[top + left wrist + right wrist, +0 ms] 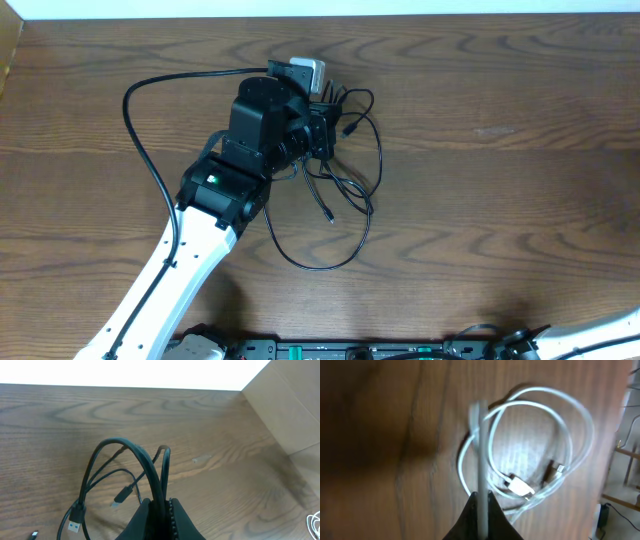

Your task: Untangle cables

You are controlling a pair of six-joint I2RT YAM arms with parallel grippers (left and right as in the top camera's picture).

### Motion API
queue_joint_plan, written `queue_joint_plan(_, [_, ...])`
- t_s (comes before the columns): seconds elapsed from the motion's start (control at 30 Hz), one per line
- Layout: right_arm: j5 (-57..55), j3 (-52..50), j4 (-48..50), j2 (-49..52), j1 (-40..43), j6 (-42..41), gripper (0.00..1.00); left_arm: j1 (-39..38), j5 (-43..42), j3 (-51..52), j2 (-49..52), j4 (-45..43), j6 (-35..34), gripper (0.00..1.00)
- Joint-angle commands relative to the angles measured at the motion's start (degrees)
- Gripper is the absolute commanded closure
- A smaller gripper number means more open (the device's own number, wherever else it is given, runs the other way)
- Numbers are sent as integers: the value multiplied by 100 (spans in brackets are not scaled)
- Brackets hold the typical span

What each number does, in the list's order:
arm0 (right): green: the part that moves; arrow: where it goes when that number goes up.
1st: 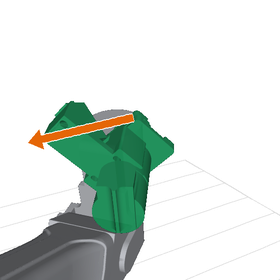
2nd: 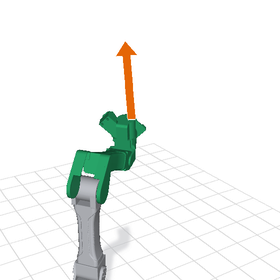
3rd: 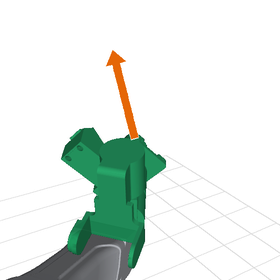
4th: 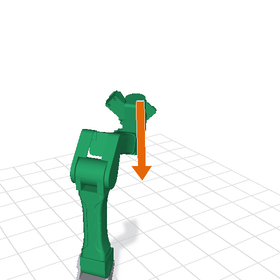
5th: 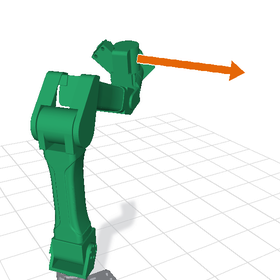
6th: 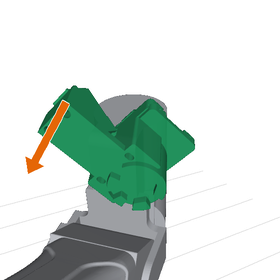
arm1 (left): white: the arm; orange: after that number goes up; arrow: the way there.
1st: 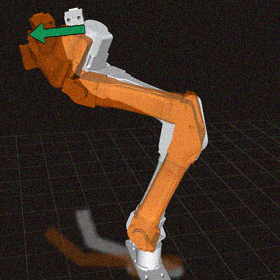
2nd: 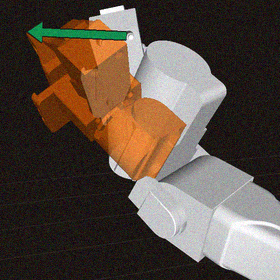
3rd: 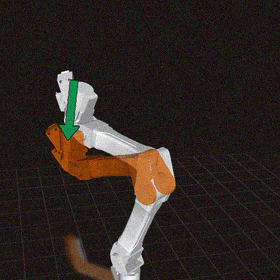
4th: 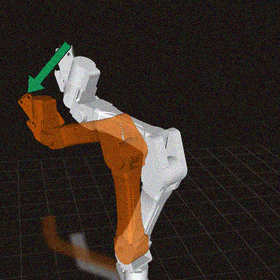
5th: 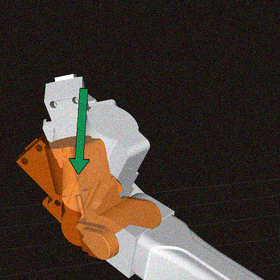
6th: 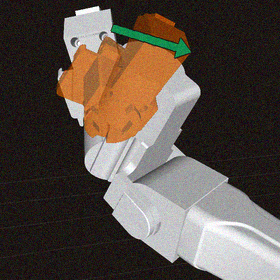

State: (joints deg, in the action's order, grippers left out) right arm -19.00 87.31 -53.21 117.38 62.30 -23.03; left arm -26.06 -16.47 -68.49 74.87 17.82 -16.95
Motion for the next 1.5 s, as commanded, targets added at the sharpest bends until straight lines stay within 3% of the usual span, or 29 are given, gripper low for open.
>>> queue_joint_plan(0.0, [87,92,52,184,105,-70,99,-81,-90,-7,-42,-42,-52,92])
queue_joint_plan(0.1, [243,94,101,199,103,-70,99,-114,-90,-7,7,-57,-52,92])
queue_joint_plan(0.13, [269,105,98,199,103,-70,93,-114,-90,-7,24,-57,-52,92])
queue_joint_plan(0.2, [271,111,70,199,105,-72,55,-114,-90,-7,37,-50,-52,92])
queue_joint_plan(0.23, [269,116,42,199,105,-72,45,-114,-90,-7,37,-35,-52,92])
queue_joint_plan(0.33, [179,155,-192,192,105,-269,36,-125,-90,-7,37,-31,-52,92])
queue_joint_plan(0.47, [-76,216,-531,116,103,-485,34,-125,-94,-7,35,-15,-55,92])
queue_joint_plan(0.73, [568,496,-610,-669,92,-271,33,-125,-92,-7,35,-52,-52,92])
queue_joint_plan(0.97, [796,1709,-876,-1320,15,101,28,-125,-111,-7,35,-52,-57,92])
queue_joint_plan(1.13, [2210,2177,-1123,-1408,-160,133,27,-129,-332,-7,35,-98,-118,92])
queue_joint_plan(1.23, [4170,2175,-704,-1421,-463,1792,39,-129,-852,-7,35,-251,-118,92])
queue_joint_plan(1.37, [7016,2155,-802,-1416,-1025,3873,29,-129,-1725,-7,35,-671,-120,92])
queue_joint_plan(1.47, [7425,2098,-1051,-1414,-1565,4079,21,-129,-2472,-7,35,-1080,-278,91])
